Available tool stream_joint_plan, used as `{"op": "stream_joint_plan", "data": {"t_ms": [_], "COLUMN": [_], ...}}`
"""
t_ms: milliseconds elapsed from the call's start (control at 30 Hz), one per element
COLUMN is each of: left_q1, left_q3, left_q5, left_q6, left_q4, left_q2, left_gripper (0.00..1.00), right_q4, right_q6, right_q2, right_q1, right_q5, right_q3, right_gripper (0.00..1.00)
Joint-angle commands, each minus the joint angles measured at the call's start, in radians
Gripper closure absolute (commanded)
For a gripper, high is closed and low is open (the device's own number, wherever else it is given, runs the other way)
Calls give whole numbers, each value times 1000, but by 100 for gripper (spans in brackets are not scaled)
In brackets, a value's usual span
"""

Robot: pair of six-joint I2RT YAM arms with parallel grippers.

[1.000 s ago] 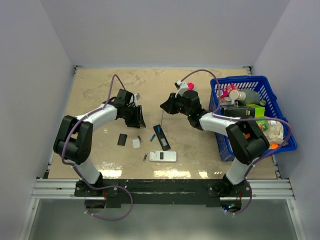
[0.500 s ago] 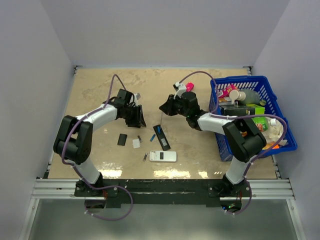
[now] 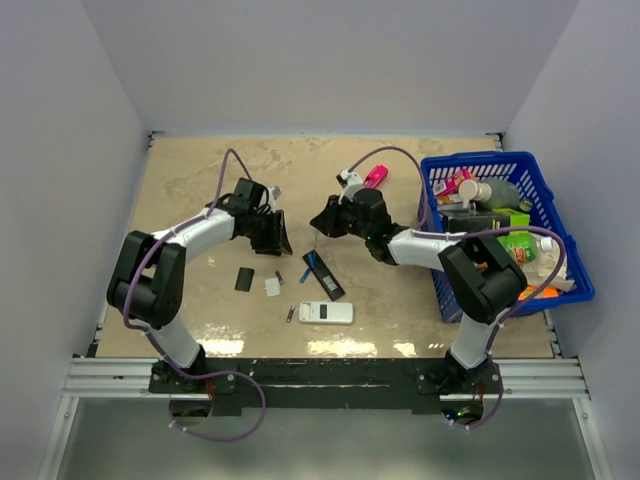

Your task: Unload the batteries from the remote control

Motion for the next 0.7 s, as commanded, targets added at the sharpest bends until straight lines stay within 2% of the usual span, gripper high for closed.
{"op": "stream_joint_plan", "data": {"t_ms": [0, 400, 667], "left_q1": [-1, -1, -1], "left_q3": [7, 13, 5], "left_q5": [-9, -22, -27], "left_q6": [-8, -28, -32], "left_q4": [9, 6, 6], "left_q2": [-19, 4, 0], "left_gripper": [57, 57, 57], "right_q4": [54, 49, 84], "right_q6": [12, 21, 41], "right_q2": [4, -21, -38], "right_q1": [13, 40, 54], "right_q5": [24, 19, 24], "right_q3": [34, 60, 11], "right_gripper": [100, 100, 100]}}
